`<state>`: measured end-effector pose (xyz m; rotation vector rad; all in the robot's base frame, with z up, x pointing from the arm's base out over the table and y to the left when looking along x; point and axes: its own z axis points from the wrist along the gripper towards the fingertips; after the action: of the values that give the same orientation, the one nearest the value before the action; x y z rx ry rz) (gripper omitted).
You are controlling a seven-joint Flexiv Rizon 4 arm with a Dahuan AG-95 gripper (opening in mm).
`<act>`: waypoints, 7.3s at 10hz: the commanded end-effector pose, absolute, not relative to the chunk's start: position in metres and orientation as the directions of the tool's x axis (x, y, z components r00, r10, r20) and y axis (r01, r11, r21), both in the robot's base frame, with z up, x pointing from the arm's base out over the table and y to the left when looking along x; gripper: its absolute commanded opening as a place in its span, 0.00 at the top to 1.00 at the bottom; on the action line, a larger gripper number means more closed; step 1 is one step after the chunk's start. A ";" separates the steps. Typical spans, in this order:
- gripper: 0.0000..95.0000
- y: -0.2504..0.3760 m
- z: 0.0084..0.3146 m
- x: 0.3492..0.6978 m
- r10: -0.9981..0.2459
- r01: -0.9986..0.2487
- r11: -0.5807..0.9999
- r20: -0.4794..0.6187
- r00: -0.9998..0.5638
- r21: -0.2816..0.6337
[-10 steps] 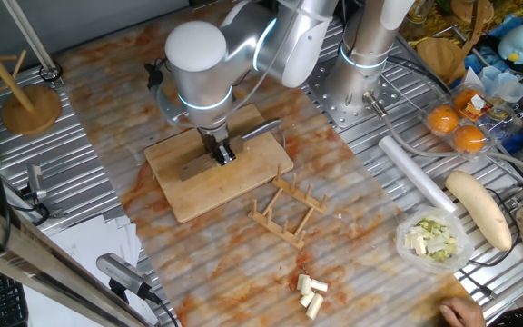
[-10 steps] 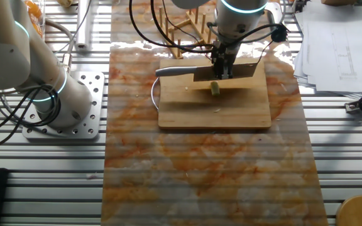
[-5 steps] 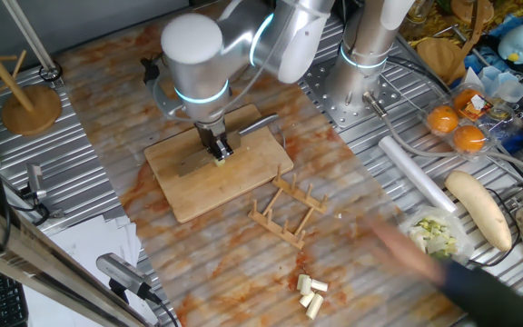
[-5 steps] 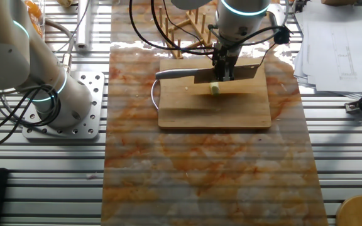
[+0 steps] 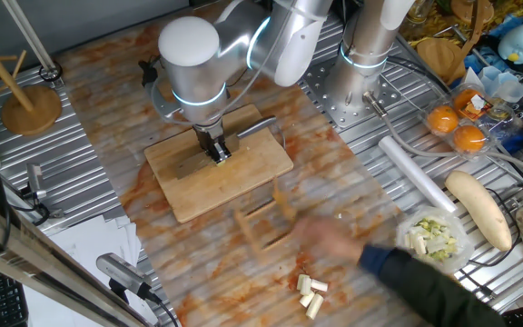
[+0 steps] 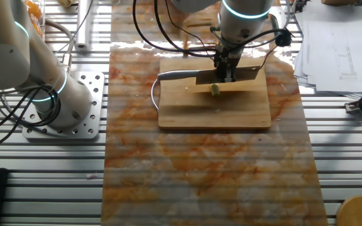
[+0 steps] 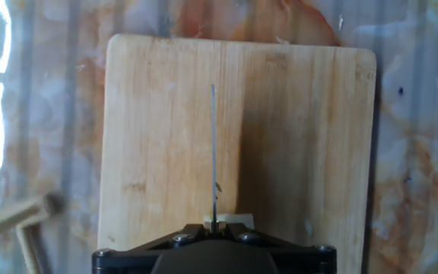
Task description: Chop the scallions
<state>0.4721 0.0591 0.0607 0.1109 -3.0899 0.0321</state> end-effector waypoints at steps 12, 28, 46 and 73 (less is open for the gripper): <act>1.00 0.059 0.020 0.483 -0.045 -0.045 0.999 0.005 -0.999 0.009; 1.00 0.061 0.051 0.473 -0.091 -0.091 0.996 0.033 -0.995 0.003; 1.00 0.055 0.014 0.493 -0.129 -0.129 0.992 -0.006 -0.992 -0.003; 1.00 0.044 0.074 0.472 -0.880 -0.880 0.475 0.010 -0.475 0.000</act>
<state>0.4752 0.0481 0.0717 1.4074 -2.7788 -0.0085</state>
